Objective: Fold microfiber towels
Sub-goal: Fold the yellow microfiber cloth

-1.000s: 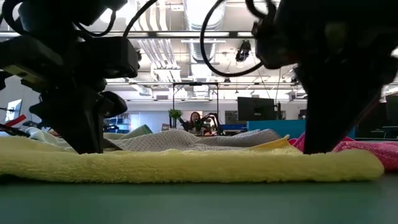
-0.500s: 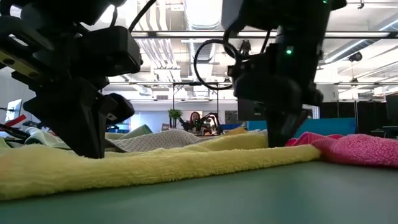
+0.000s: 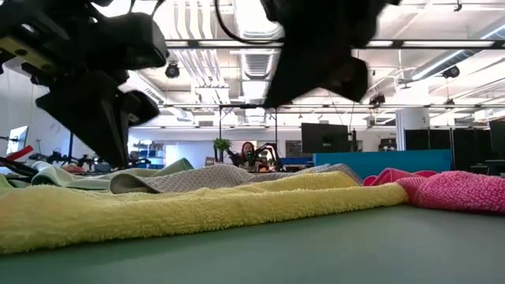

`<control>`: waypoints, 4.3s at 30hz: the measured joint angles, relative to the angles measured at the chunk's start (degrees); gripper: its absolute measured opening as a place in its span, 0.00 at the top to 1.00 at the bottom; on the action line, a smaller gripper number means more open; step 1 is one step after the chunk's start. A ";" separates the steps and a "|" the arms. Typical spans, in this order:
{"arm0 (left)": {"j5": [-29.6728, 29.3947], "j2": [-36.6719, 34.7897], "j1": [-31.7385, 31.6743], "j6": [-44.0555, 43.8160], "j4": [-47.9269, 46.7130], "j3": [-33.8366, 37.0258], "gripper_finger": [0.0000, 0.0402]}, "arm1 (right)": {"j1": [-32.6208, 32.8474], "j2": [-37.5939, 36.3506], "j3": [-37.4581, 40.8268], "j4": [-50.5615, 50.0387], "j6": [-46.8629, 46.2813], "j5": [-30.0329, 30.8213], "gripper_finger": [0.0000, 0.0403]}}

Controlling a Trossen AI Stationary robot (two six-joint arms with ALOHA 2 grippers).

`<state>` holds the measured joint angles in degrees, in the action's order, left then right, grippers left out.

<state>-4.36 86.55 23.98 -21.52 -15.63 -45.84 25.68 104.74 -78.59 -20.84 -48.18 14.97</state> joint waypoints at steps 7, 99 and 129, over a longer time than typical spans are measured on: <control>-4.27 -7.53 -0.74 -0.03 -5.99 -0.08 1.00 | 0.04 3.68 -0.07 8.21 1.73 -0.38 0.98; -13.25 -17.60 -1.85 5.86 -11.81 1.05 1.00 | -20.13 -2.24 -0.44 -10.88 25.70 -8.15 0.98; 1.07 -3.31 4.07 10.49 4.97 -2.77 0.67 | 13.79 -4.56 0.10 -12.70 6.30 6.13 0.80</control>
<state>-3.29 83.24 28.05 -11.03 -10.66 -48.61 39.47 100.18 -78.49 -33.55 -41.88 21.10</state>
